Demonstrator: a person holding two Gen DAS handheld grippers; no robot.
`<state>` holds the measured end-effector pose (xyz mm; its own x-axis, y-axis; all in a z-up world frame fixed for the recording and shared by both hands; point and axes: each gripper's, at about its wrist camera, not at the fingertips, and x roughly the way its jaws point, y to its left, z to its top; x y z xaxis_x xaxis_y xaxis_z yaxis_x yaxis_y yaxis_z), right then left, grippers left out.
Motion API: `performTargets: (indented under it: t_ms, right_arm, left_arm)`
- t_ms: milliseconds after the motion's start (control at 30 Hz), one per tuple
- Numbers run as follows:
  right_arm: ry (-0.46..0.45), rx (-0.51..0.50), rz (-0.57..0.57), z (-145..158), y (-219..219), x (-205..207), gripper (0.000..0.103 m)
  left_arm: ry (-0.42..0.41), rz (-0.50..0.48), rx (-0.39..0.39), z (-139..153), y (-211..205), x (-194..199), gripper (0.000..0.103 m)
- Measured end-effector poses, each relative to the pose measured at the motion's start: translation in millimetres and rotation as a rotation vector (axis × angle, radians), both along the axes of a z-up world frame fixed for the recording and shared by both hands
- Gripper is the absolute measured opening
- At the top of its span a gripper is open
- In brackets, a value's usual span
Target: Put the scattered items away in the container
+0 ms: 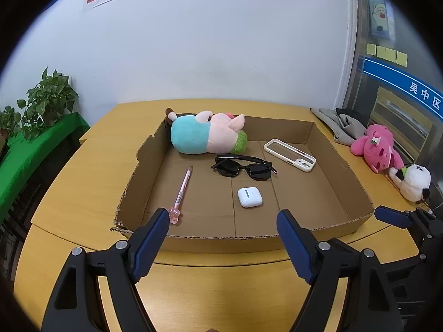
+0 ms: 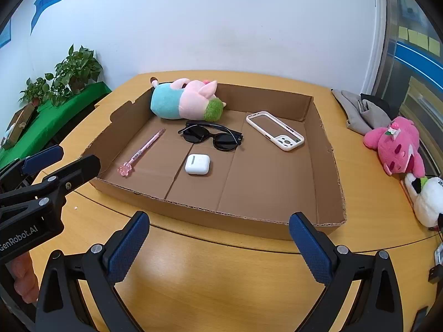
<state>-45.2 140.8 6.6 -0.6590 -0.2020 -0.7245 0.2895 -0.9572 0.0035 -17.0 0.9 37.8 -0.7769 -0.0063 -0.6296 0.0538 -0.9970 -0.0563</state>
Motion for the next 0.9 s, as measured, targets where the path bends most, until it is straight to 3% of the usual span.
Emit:
performTargets:
  t_ms: [900]
  right_arm:
    - [-0.007, 0.001, -0.011, 0.2, 6.0, -0.3, 0.102]
  left_arm:
    - [-0.029, -0.016, 0.014, -7.1, 3.5, -3.2, 0.080]
